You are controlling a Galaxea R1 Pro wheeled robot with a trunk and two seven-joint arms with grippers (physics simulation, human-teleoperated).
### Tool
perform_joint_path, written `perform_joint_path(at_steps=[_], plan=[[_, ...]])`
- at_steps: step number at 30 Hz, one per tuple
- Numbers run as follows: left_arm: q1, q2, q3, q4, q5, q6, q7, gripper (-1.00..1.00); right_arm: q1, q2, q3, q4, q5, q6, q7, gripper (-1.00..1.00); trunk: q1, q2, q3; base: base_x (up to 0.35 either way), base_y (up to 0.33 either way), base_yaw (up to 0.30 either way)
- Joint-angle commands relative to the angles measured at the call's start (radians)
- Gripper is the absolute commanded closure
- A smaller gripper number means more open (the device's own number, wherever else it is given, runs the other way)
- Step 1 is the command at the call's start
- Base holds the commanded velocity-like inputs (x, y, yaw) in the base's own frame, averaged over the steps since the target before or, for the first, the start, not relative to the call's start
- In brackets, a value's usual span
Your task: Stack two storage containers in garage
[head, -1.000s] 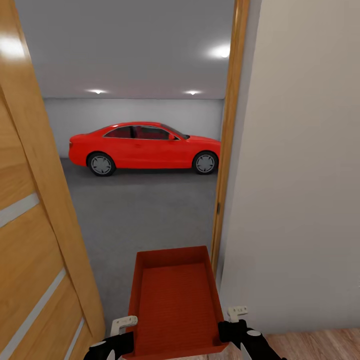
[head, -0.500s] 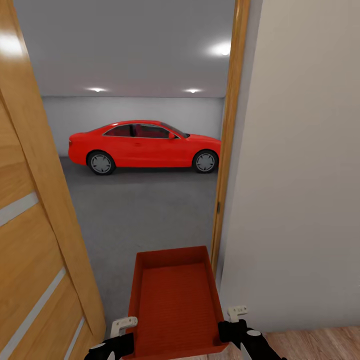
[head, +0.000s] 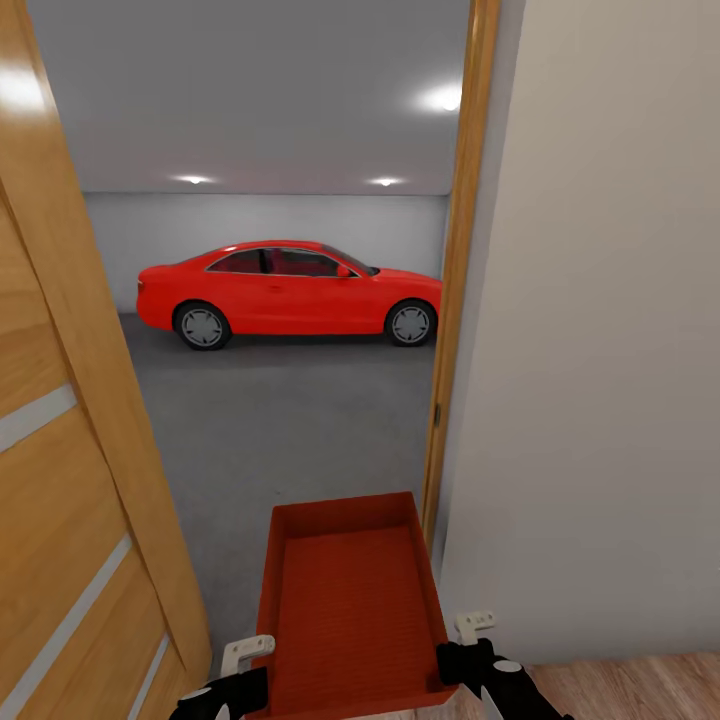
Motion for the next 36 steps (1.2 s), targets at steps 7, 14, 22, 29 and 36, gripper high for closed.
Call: perform_joint_path(at_steps=[7, 14, 22, 29, 36], plan=[[0.001, 0.016, 0.000, -0.004, -0.060, -0.035, 0.028, 1.00, -0.001, -0.001, -0.004, 0.000, -0.041, 0.007, 0.039, 1.00, 0.000, -0.001, -0.002, 0.045, 0.003, 0.000], [0.001, 0.016, 0.000, -0.004, -0.061, -0.035, 0.028, 1.00, -0.001, -0.001, -0.004, 0.000, -0.041, 0.007, 0.039, 1.00, 0.000, -0.001, -0.002, 0.219, 0.123, 0.000], [0.001, 0.016, 0.000, -0.004, -0.061, -0.035, 0.028, 1.00, -0.001, -0.001, -0.004, 0.000, -0.041, 0.007, 0.039, 1.00, 0.000, -0.001, -0.002, 0.100, 0.070, 0.000], [0.001, 0.016, 0.000, -0.004, -0.061, -0.035, 0.028, 1.00, -0.001, -0.001, -0.004, 0.000, -0.041, 0.005, 0.039, 1.00, 0.000, -0.001, -0.002, 0.004, 0.003, 0.000], [0.001, 0.016, 0.000, -0.004, -0.061, -0.035, 0.028, 1.00, -0.001, -0.001, -0.004, 0.000, -0.041, 0.006, 0.039, 1.00, 0.000, -0.001, -0.002, 0.000, 0.000, 0.000]])
